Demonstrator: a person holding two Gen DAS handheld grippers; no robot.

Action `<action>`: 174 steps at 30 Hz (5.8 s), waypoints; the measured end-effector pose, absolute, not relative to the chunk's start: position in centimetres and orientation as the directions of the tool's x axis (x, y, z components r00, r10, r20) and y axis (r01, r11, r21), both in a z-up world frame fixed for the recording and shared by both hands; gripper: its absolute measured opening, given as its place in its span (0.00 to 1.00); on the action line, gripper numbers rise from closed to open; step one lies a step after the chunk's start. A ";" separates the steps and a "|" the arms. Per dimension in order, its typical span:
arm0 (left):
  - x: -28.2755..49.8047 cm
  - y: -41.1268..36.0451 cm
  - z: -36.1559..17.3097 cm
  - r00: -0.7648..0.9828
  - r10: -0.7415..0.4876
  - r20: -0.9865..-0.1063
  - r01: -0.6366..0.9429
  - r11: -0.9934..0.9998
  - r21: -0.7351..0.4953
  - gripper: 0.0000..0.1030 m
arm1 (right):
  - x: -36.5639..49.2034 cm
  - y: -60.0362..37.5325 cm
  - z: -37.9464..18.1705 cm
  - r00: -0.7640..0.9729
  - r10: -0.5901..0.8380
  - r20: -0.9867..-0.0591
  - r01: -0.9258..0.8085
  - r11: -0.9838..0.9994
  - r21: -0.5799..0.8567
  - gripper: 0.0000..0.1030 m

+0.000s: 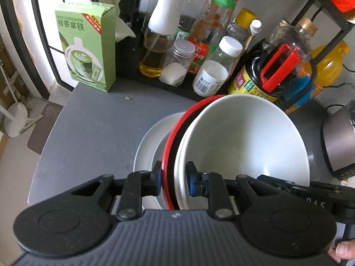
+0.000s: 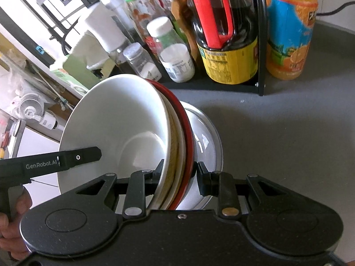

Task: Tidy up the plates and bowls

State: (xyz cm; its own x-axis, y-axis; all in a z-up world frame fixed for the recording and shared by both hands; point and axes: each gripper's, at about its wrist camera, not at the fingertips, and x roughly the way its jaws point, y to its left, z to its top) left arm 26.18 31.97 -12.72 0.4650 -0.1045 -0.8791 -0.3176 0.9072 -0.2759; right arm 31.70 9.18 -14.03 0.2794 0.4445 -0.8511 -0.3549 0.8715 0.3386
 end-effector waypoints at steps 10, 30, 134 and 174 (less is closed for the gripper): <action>27.4 32.5 -14.7 0.425 -0.122 -0.897 -0.338 0.898 -0.282 0.20 | 32.7 9.8 -15.2 0.265 0.415 -0.870 -0.334 0.886 0.321 0.26; 28.5 32.2 -15.0 0.413 -0.144 -0.899 -0.285 0.917 -0.278 0.25 | 32.7 8.3 -15.4 0.266 0.472 -0.841 -0.254 0.876 0.411 0.47; -4.3 16.2 -1.5 0.723 0.010 -0.691 -0.074 0.995 -0.063 1.00 | -0.7 -5.7 -2.6 0.706 0.179 -0.685 -0.131 0.984 0.122 1.00; -4.0 16.1 -1.5 0.730 0.043 -0.682 -0.116 0.991 -0.061 1.00 | -0.7 -5.4 -2.6 0.706 0.193 -0.682 -0.163 0.981 0.109 1.00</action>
State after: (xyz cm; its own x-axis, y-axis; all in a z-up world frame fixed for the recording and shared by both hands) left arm -3.96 16.07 -1.53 0.7303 0.0434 -0.6817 -0.1160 0.9914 -0.0611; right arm -0.66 -5.37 -2.60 0.7055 0.1930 -0.6819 -0.1625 0.9806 0.1094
